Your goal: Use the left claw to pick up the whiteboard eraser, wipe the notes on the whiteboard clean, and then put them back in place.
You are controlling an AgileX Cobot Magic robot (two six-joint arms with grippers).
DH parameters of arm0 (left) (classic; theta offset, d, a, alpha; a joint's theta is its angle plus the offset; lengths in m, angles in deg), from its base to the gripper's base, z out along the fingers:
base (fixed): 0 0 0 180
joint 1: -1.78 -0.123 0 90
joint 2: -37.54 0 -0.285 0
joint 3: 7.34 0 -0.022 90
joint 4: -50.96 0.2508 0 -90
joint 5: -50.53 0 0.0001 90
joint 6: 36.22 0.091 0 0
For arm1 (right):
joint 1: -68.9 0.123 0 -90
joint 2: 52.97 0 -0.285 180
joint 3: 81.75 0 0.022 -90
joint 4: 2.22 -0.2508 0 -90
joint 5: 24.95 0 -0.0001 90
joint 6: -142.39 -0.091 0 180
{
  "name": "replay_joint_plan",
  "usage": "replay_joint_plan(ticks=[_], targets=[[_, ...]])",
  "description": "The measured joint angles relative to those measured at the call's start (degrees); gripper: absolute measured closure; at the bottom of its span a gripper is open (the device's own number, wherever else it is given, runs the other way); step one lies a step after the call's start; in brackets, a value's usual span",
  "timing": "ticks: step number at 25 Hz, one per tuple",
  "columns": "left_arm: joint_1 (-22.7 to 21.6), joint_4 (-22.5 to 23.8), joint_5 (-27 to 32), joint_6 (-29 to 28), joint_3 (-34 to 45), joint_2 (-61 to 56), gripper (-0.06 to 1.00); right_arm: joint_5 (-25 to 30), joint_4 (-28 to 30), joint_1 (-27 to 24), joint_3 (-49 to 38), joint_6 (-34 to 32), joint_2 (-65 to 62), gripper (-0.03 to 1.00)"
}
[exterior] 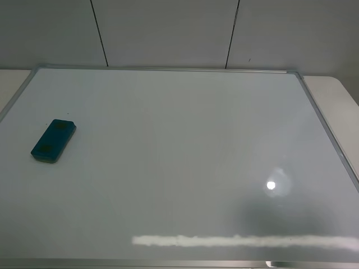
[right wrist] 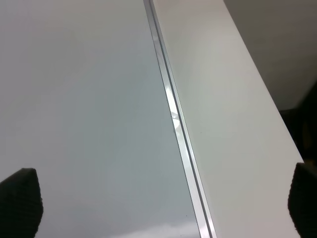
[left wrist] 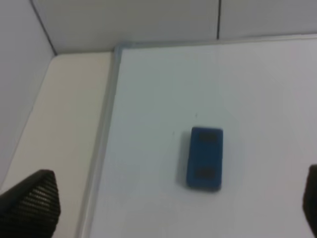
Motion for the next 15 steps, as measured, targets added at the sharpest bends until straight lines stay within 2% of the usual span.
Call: replay_joint_plan(ticks=[9,15], targets=[[0.0,0.85,-0.65,-3.87,14.38,-9.79,-0.05,0.0,0.0,0.0,0.0,0.0,0.0,-0.02],[0.06,0.74,-1.56,-4.41,18.33,-12.47,-0.05,0.0,0.0,0.0,0.0,0.0,0.0,-0.02]])
